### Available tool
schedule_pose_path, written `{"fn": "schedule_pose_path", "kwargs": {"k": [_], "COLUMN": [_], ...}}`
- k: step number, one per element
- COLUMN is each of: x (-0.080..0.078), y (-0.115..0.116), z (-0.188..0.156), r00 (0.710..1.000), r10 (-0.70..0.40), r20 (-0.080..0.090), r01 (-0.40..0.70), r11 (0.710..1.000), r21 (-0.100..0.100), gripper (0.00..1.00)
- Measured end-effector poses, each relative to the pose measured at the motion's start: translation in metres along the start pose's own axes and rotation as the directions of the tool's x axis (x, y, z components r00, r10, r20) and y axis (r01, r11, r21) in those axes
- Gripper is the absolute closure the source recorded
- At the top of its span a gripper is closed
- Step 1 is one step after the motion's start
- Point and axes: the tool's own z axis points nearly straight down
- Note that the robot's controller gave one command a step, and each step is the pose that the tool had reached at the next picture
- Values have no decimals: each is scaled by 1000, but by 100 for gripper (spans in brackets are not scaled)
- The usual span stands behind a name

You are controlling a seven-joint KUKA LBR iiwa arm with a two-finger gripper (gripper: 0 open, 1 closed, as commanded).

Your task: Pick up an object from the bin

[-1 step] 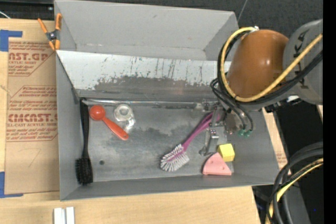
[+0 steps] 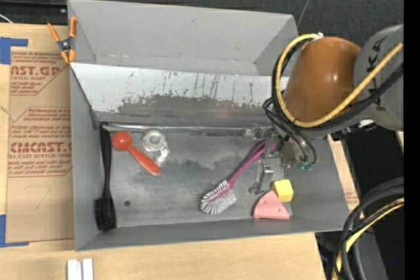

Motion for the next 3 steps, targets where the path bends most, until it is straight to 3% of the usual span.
{"fn": "schedule_pose_path", "kwargs": {"k": [1,2,3], "x": [14,16,12], "y": [-35,-14,35], "z": [49,66,115], "r00": [987,968,993], "r10": [-162,-251,-121], "r20": [-3,2,-3], "r01": [162,251,121], "r11": [987,968,993], "r21": [0,-1,-1], "gripper": [0,0,0]}}
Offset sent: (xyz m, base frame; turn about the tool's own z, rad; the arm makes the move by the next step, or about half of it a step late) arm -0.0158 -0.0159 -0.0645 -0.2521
